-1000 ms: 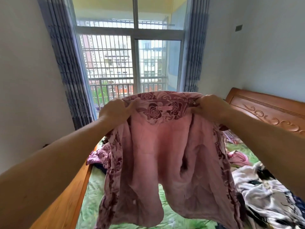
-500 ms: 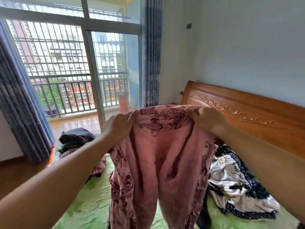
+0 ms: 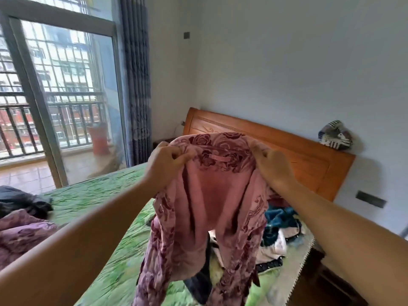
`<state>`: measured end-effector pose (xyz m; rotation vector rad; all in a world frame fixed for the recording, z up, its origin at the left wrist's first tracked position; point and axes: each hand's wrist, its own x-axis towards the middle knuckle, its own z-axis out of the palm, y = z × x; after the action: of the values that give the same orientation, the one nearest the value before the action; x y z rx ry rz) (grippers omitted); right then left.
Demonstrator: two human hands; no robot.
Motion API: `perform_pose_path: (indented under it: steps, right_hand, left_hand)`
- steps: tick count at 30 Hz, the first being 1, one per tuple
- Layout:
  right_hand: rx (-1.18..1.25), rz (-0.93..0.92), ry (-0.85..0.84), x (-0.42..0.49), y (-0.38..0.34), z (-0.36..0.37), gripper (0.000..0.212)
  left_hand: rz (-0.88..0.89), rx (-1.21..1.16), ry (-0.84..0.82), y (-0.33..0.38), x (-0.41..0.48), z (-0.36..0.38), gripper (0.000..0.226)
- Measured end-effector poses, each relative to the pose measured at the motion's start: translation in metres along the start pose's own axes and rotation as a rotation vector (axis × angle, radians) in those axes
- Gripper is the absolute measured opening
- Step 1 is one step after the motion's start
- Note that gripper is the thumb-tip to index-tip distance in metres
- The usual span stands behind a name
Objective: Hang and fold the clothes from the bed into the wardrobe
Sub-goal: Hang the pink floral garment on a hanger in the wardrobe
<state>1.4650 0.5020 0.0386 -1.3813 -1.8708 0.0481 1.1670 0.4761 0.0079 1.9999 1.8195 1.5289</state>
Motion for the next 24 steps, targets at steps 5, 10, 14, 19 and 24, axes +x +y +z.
perform_pose_path:
  steps: [5,10,14,19,24]
  right_hand:
    - [-0.023,0.06,0.158,0.006,0.053,-0.044,0.033]
    - [-0.044,0.221,0.37,0.001,0.098,-0.086,0.045]
    - [-0.208,0.314,0.41,-0.007,0.131,-0.124,0.062]
    - [-0.336,0.454,0.509,-0.038,0.153,-0.172,0.061]
    - [-0.37,0.591,0.619,-0.077,0.151,-0.209,0.071]
  left_hand:
    - [0.083,-0.25,-0.076,0.05,0.019,0.063,0.048]
    - [0.048,-0.366,-0.098,0.094,0.049,0.128,0.048]
    - [0.039,-0.446,-0.158,0.134,0.069,0.187,0.041]
    - [0.083,-0.576,-0.301,0.19,0.071,0.244,0.039]
    - [0.189,-0.629,-0.398,0.244,0.056,0.268,0.036]
